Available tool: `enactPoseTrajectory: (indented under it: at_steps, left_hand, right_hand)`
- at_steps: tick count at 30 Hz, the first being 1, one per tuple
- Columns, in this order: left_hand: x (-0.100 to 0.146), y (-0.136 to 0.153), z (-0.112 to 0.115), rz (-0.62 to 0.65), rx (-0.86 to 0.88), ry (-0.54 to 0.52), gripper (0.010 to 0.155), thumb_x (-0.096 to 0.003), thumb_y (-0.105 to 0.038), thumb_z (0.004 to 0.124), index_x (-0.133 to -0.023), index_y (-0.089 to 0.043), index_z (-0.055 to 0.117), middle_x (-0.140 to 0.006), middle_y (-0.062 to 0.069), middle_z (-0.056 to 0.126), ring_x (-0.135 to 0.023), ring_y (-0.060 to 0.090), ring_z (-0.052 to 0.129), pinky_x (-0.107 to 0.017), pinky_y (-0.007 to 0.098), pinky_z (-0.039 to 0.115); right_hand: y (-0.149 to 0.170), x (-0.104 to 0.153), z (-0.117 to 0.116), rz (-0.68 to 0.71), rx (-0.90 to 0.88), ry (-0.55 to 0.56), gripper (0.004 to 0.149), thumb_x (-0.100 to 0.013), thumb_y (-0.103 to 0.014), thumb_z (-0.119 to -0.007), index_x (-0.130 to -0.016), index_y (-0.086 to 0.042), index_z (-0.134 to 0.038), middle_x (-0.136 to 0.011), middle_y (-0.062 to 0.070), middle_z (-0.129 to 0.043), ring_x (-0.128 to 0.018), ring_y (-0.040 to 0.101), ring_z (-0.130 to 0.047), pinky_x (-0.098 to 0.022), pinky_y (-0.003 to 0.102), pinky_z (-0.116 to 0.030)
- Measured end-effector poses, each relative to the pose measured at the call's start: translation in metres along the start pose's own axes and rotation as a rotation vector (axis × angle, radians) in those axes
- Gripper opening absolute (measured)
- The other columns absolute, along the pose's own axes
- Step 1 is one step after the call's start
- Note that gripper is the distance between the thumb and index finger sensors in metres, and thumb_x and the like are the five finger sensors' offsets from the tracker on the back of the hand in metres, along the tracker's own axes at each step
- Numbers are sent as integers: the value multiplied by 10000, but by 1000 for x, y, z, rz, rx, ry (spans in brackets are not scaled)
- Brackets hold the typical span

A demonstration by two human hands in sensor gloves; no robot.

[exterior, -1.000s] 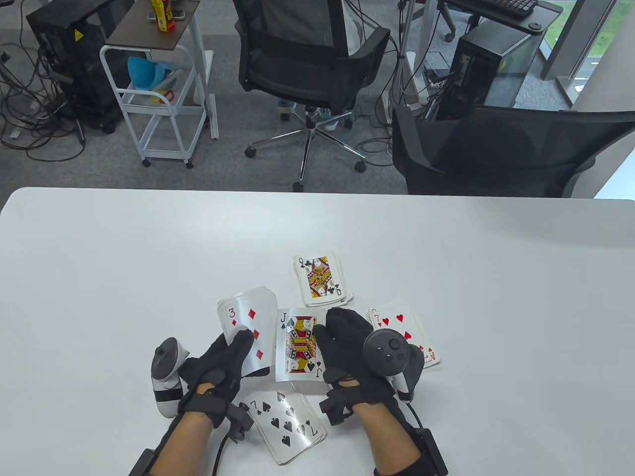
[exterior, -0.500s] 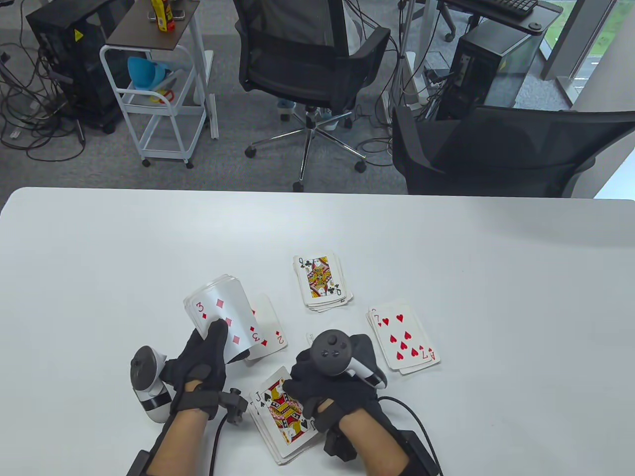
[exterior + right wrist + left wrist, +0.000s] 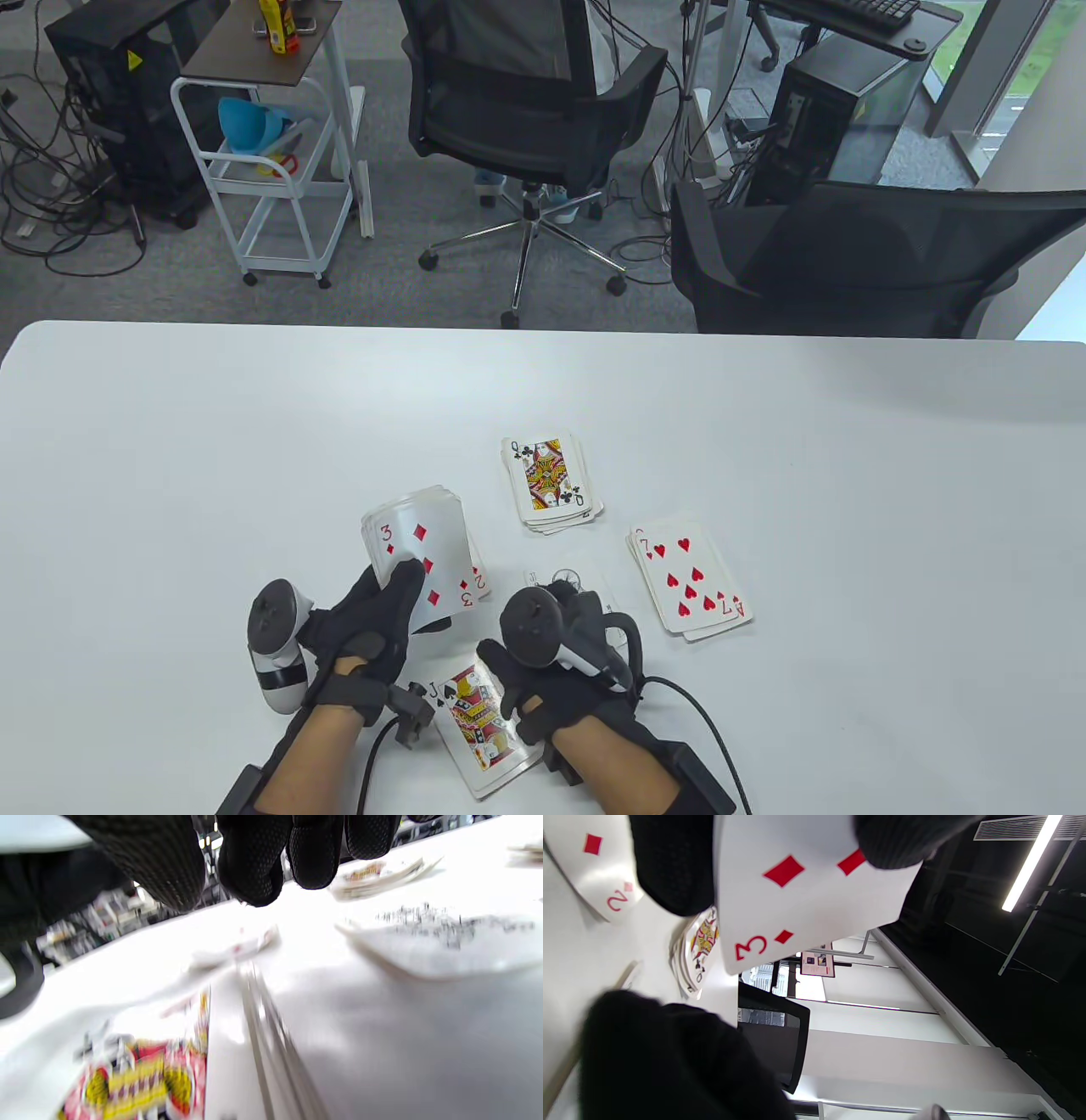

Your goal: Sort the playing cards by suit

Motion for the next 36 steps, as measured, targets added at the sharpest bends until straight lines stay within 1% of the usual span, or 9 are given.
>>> enactPoseTrajectory:
  at_steps: [4, 7, 10, 16, 21, 28, 31, 34, 36]
  left_hand:
    - [-5, -8, 17, -37, 34, 73, 530, -591, -517, 721, -1044, -252, 651, -987, 21, 838, -820, 309, 939, -526, 424, 901]
    - [-7, -13, 29, -64, 94, 102, 536, -595, -522, 701, -1062, -271, 619, -1015, 20, 805, -853, 310, 912, -544, 421, 894]
    - [-9, -14, 34, -101, 169, 158, 541, -598, -518, 695, -1071, -271, 602, -1018, 30, 800, -857, 324, 903, -550, 431, 887]
    - [-8, -9, 26, -92, 146, 156, 536, -598, -512, 694, -1070, -270, 608, -1020, 27, 800, -862, 320, 902, -541, 424, 898]
    - [-5, 3, 31, -116, 135, 194, 533, -601, -498, 702, -1069, -258, 611, -1023, 33, 796, -868, 328, 894, -536, 423, 900]
    - [8, 0, 32, -93, 75, 207, 514, -592, -469, 742, -1052, -264, 638, -1006, 16, 820, -855, 316, 910, -528, 414, 906]
    - [10, 2, 30, -95, 79, 195, 506, -589, -465, 762, -1043, -266, 656, -993, 7, 839, -839, 308, 929, -517, 411, 914]
    - [9, 1, 30, -89, 83, 181, 499, -583, -476, 781, -1025, -266, 682, -963, -3, 872, -806, 292, 959, -504, 395, 923]
    - [9, 1, 31, -89, 76, 173, 494, -578, -479, 793, -1012, -261, 704, -949, -4, 887, -794, 291, 968, -498, 399, 925]
  right_hand:
    - [9, 3, 22, 33, -125, 147, 471, -576, -454, -783, -793, -40, -842, -1021, 270, -623, -977, 568, -437, -659, 738, -341]
    - [12, 13, 42, 81, -168, 359, 423, -578, -410, -771, -800, -59, -848, -1020, 247, -645, -986, 554, -453, -658, 745, -348]
    - [16, 17, 50, 90, -254, 402, 436, -585, -397, -747, -860, -64, -805, -1035, 238, -628, -998, 547, -434, -665, 746, -336]
    - [36, 13, 58, 53, -313, 402, 458, -591, -401, -716, -892, -62, -783, -1033, 239, -633, -994, 551, -445, -660, 747, -346]
    - [37, 13, 59, 112, -437, 398, 482, -588, -429, -724, -889, -58, -787, -1026, 235, -648, -989, 547, -473, -664, 743, -367]
    - [5, 11, 42, 217, -335, 297, 610, -553, -546, -787, -922, -67, -706, -1055, 236, -595, -1007, 547, -442, -670, 747, -361]
    - [-4, 13, 39, 241, -293, 312, 630, -525, -560, -840, -895, -73, -689, -1056, 230, -582, -1001, 544, -473, -672, 746, -377]
    - [-11, 15, 38, 256, -210, 355, 610, -501, -550, -881, -844, -80, -699, -1045, 222, -600, -998, 538, -500, -675, 742, -400]
    - [-10, 16, 39, 264, -229, 372, 558, -497, -516, -895, -799, -78, -726, -1017, 213, -647, -989, 531, -537, -674, 738, -421]
Point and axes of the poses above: the tracker on the back of each hand, its own y axis roughly to the little-finger side, its own x axis roughly from the fingertips to the wrist, z = x × y, the point moved 5 cm from there along -x, roughly from the wrist to the fingertips
